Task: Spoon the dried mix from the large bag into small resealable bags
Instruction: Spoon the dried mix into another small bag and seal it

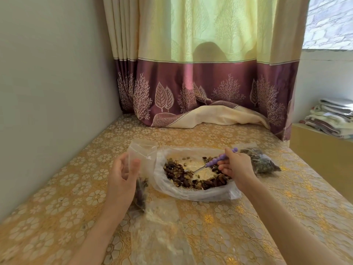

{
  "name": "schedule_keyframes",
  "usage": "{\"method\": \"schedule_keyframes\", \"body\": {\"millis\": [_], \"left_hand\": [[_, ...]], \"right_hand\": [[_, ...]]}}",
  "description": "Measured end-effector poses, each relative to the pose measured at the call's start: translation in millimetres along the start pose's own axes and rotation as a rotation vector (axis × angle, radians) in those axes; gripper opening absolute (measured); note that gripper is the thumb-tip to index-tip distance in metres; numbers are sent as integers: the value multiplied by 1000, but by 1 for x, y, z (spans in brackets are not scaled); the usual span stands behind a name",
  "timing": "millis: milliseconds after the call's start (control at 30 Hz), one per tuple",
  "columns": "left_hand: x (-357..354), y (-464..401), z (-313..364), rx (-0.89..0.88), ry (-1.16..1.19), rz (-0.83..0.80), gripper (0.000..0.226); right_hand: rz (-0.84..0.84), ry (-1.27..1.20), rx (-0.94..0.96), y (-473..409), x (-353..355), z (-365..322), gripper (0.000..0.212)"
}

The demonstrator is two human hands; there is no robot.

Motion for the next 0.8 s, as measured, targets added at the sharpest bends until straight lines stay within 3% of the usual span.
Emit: {"method": "schedule_keyframes", "body": {"millis": [200, 400, 567, 800], "left_hand": [[1, 0, 7, -15, 13, -3, 78], [0, 0, 4, -9, -26, -8, 60], [-5, 1, 3, -5, -44, -71, 79], [-6, 1, 0, 7, -55, -79, 51]], "right_hand": [[75, -43, -49, -5, 11, 4, 37], [31, -159, -53, -8, 3, -10, 38], [-15, -251, 0, -4, -17, -46, 44], [-187, -216, 94, 17, -68, -86, 44]]}}
Point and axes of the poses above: each hand's wrist, its own y-axis away from the middle knuckle, its own x-axis out of the back of the hand, z = x × y, the point moved 10 cm from there along -y, towards the middle knuckle
